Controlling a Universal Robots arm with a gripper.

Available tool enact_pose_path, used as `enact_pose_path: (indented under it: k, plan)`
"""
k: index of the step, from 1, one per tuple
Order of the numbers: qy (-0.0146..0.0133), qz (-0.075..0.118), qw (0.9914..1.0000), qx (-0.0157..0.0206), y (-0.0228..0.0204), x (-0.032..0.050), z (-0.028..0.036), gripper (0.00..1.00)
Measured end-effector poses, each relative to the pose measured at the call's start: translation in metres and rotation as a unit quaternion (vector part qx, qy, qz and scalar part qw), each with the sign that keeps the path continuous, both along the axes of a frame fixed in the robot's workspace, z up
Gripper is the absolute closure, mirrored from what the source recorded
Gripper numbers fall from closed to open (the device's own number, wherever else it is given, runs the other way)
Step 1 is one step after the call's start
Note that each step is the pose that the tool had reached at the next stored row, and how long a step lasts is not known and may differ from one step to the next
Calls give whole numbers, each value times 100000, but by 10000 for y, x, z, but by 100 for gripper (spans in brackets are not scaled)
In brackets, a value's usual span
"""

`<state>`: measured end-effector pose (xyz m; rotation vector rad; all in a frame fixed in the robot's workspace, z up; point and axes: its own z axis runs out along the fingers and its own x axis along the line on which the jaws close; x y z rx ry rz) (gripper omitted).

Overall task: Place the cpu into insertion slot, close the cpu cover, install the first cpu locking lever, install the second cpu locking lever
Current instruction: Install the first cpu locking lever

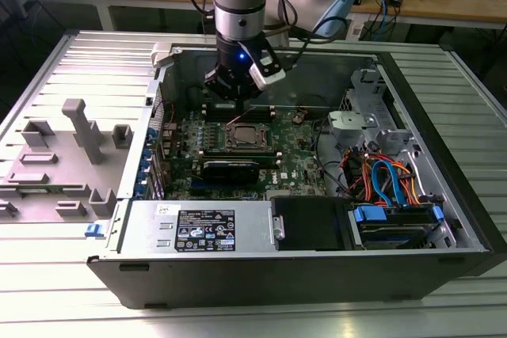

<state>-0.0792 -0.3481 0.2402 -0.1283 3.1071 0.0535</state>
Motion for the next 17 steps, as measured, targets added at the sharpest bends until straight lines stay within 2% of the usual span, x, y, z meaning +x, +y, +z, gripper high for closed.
enact_pose_path:
  k: [3,13,17]
  plan:
    - [-2,113,100000,33,19,7,-27,89]
    - [2,114,100000,31,30,24,-51,89]
    - [0,122,100000,31,54,43,-72,89]
